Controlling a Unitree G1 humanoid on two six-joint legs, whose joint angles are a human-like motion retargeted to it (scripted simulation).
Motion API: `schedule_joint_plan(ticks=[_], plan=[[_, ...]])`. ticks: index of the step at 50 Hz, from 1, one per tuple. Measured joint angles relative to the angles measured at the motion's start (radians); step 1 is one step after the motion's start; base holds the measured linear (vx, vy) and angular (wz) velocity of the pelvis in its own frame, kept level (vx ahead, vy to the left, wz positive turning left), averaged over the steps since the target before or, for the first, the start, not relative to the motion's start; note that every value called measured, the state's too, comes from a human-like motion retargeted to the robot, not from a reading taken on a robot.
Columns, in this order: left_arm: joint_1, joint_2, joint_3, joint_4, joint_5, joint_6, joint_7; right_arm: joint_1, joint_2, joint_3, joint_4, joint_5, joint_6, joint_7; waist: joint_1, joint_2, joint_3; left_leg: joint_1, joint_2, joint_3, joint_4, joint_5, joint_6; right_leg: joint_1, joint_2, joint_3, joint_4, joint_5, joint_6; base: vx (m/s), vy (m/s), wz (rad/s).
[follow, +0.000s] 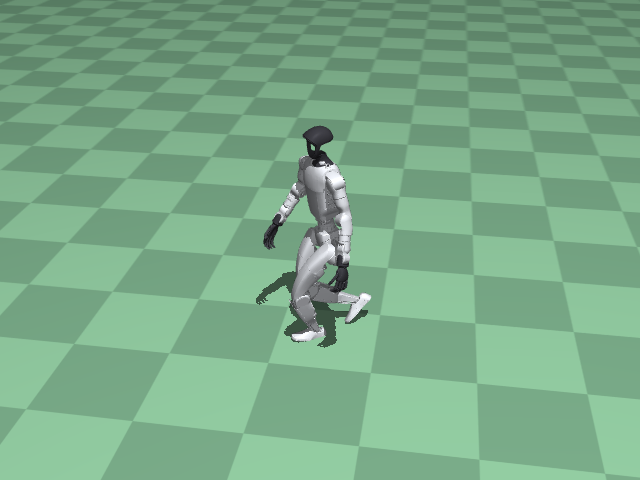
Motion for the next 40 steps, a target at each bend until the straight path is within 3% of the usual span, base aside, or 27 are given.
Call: schedule_joint_plan(ticks=[2,5,9,15,20,26,28,33,35,38,40], plan=[[-0.023,-0.013,-0.048,-0.015,0.036,0.005,-0.016,0.022,-0.003,-0.012,0.029,0.006,0.01,0.013,-0.029,-0.004,0.0,0.052,-0.066,-0.049,-0.065,0.014,0.002,-0.081,-0.079,0.021,0.078,-0.031,-0.009,0.51,0.13,1.58],[-0.062,-0.026,-0.112,-0.054,0.085,0.011,-0.035,0.058,-0.016,-0.029,0.068,0.011,0.022,0.026,-0.069,0.0,0.006,0.161,-0.139,-0.145,-0.186,0.047,-0.022,-0.189,-0.178,0.042,0.09,-0.116,-0.092,0.49,0.03,1.7],[-0.12,-0.028,-0.195,-0.132,0.142,0.002,-0.049,0.104,-0.035,-0.057,0.107,0.021,0.034,0.041,-0.116,0.016,0.018,0.328,-0.193,-0.314,-0.348,0.099,-0.076,-0.294,-0.187,0.091,-0.086,-0.182,-0.157,0.44,-0.06,1.84],[-0.186,-0.013,-0.31,-0.271,0.221,-0.04,-0.069,0.159,-0.046,-0.104,0.149,0.05,0.048,0.056,-0.158,0.048,-0.008,0.493,-0.174,-0.578,-0.535,0.163,-0.14,-0.382,0.059,0.278,-0.522,-0.127,-0.105,0.37,-0.07,1.75],[-0.165,-0.034,-0.362,-0.341,0.268,-0.074,-0.068,0.216,-0.014,-0.143,0.151,0.083,0.044,0.04,-0.161,0.025,-0.047,0.499,-0.224,-0.682,-0.456,0.155,-0.163,-0.421,0.286,0.528,-0.719,-0.054,-0.031,0.29,0.01,1.23],[-0.188,-0.008,-0.356,-0.298,0.279,-0.059,-0.087,0.216,-0.026,-0.2,0.122,0.122,0.048,0.017,-0.193,0.061,-0.061,0.555,-0.222,-0.844,-0.303,0.084,-0.205,-0.379,0.426,0.596,-0.722,-0.003,-0.023,0.42,0.09,1.61],[-0.173,-0.013,-0.346,-0.255,0.278,-0.048,-0.092,0.228,-0.021,-0.207,0.113,0.125,0.048,0.001,-0.184,0.086,-0.053,0.571,-0.218,-0.848,-0.214,0.092,-0.249,-0.35,0.45,0.569,-0.676,-0.007,-0.045,0.45,0.12,1.64],[-0.132,-0.001,-0.299,-0.138,0.305,-0.038,-0.106,0.254,-0.013,-0.196,0.071,0.117,0.036,-0.044,-0.127,0.174,0.002,0.529,-0.21,-0.735,0.126,0.241,-0.492,-0.218,0.432,0.447,-0.648,-0.07,-0.145,0.45,0.16,1.86],[-0.118,0.025,-0.279,-0.114,0.331,-0.042,-0.105,0.257,-0.016,-0.184,0.049,0.113,0.028,-0.06,-0.103,0.185,0.029,0.423,-0.187,-0.554,0.31,0.286,-0.505,-0.154,0.374,0.398,-0.645,-0.121,-0.168,0.43,0.24,2.39],[-0.106,0.088,-0.239,-0.117,0.358,-0.05,-0.078,0.247,-0.014,-0.163,0.016,0.103,0.019,-0.075,-0.06,0.164,0.049,0.193,-0.056,-0.346,0.562,0.241,-0.504,-0.094,0.281,0.325,-0.643,-0.181,-0.197,0.37,0.01,2.45],[-0.096,0.133,-0.207,-0.131,0.365,-0.053,-0.048,0.237,-0.01,-0.148,-0.006,0.1,0.014,-0.086,-0.026,0.141,0.047,0.047,0.051,-0.25,0.679,0.183,-0.453,-0.068,0.228,0.282,-0.639,-0.215,-0.209,0.4,-0.04,2.13]])
